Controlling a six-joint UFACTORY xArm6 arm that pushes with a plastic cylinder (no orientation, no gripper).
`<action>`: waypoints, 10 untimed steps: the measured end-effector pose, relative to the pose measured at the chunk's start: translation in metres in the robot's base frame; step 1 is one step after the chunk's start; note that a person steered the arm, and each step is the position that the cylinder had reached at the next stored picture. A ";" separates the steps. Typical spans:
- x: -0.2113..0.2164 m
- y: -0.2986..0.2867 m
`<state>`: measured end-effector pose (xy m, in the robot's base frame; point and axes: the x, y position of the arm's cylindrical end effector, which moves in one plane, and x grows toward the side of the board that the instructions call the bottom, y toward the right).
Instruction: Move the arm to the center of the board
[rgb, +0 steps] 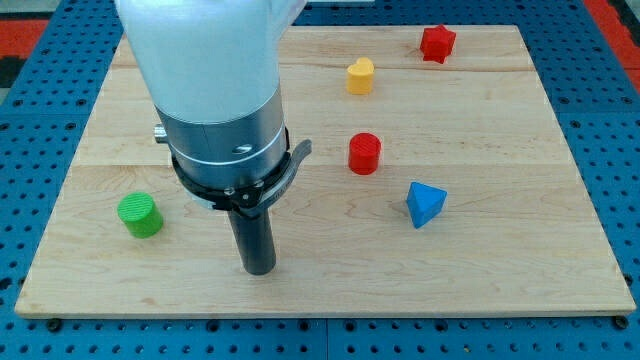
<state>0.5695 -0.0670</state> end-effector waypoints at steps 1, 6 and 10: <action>-0.026 -0.047; -0.093 0.007; -0.203 0.037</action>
<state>0.3663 -0.0300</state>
